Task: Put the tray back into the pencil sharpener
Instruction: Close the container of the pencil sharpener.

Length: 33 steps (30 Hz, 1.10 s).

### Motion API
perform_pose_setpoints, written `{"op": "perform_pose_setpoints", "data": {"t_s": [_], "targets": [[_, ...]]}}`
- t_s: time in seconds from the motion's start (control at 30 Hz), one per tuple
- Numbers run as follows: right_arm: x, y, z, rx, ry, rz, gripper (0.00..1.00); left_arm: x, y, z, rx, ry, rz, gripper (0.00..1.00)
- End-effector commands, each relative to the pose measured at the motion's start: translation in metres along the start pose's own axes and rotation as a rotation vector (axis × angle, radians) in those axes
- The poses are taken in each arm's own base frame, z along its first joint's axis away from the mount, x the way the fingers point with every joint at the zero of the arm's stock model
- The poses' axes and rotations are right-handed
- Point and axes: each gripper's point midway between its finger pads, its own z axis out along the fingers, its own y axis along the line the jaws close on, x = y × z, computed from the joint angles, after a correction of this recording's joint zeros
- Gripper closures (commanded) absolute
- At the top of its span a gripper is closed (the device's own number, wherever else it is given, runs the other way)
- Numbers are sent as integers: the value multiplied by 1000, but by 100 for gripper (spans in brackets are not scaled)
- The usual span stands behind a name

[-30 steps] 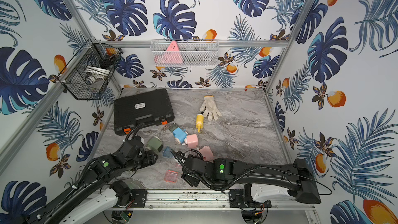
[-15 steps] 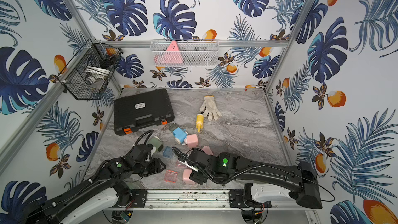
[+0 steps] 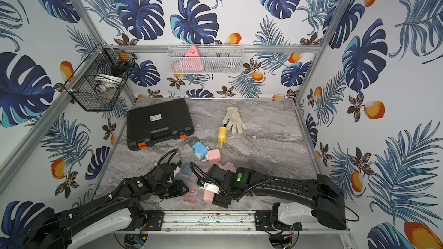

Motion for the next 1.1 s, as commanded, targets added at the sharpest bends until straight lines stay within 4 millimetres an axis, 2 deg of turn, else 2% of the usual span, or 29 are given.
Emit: {"op": "perform_pose_setpoints", "data": {"t_s": [0.0,0.43,0.73,1.07], "targets": [[-9,1,5,-11,-29,-19,20,-1,-3,3,12,-11,10,47],[-12,16,23,-107,-15,-40,26,5,-10,14,5,4,58,58],[-18,20,22,-129,-39,-50,30,9,-22,22,14,7,72,60],[-15,18,25,-118,-24,-57,34,14,-31,29,31,-9,63,63]]}}
